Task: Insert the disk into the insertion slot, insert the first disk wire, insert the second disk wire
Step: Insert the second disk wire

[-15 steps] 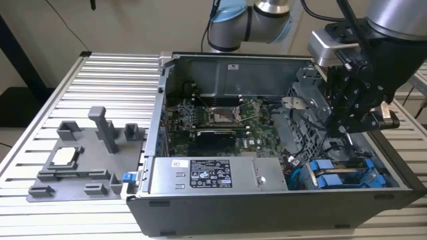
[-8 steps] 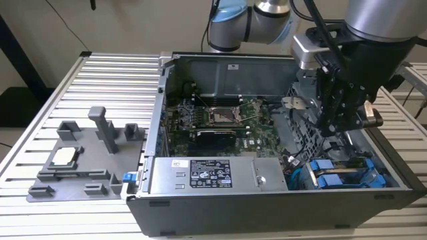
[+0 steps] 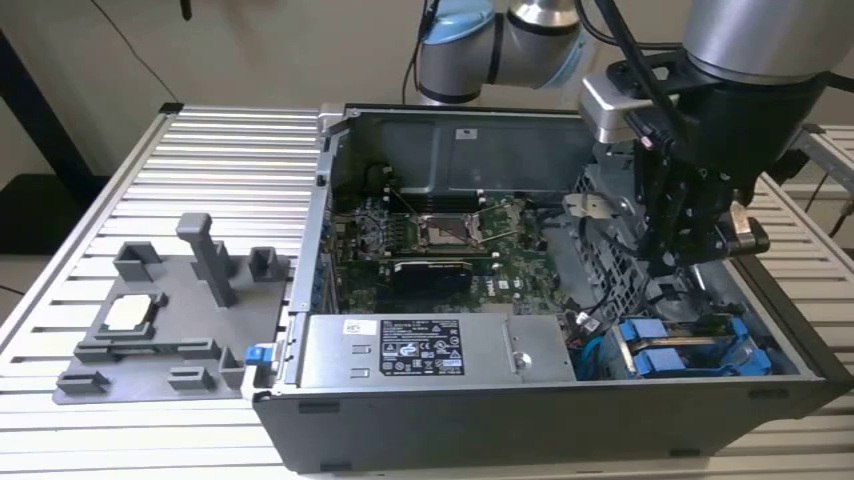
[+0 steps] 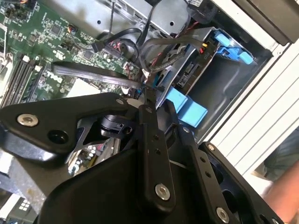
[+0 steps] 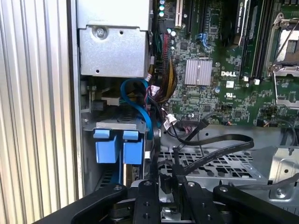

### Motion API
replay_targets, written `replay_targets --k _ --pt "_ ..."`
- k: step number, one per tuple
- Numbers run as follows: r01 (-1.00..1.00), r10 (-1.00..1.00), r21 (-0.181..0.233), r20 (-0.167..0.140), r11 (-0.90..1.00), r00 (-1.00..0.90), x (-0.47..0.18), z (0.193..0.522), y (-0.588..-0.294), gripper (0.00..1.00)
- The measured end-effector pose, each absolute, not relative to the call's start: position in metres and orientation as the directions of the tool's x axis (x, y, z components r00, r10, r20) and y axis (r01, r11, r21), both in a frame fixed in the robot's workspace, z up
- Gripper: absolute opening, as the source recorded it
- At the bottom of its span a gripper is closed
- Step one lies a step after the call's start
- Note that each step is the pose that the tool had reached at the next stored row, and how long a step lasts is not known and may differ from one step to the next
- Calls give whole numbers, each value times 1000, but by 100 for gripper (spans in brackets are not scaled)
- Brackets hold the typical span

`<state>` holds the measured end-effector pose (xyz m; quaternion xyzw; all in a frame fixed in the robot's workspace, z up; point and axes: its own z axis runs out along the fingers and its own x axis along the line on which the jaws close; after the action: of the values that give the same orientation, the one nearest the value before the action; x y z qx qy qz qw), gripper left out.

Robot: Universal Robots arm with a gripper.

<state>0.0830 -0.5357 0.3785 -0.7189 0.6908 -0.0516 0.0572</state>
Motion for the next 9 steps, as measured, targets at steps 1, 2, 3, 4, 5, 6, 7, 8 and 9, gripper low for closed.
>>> replay_targets --k 1,2,3,4,5,6,7,8,9 --pt "-987 -999 -154 -5 -39 40 83 378 -536 27" --pt "-987 -999 -154 -4 -39 40 83 378 -536 25" --pt "-987 -999 -154 -4 -39 40 83 378 -536 25" --pt "-987 -999 -154 -4 -39 40 83 378 -536 18" --pt "-987 -999 -154 -4 -39 40 83 378 -536 18" --pt "-987 -999 -154 -4 -39 40 83 378 -536 18" --pt "-987 -999 -154 -4 -39 40 83 378 -536 18" --pt "-987 -999 -154 -4 -39 40 83 378 -536 16" --pt "-987 -999 -153 -6 -39 40 84 379 -537 16"
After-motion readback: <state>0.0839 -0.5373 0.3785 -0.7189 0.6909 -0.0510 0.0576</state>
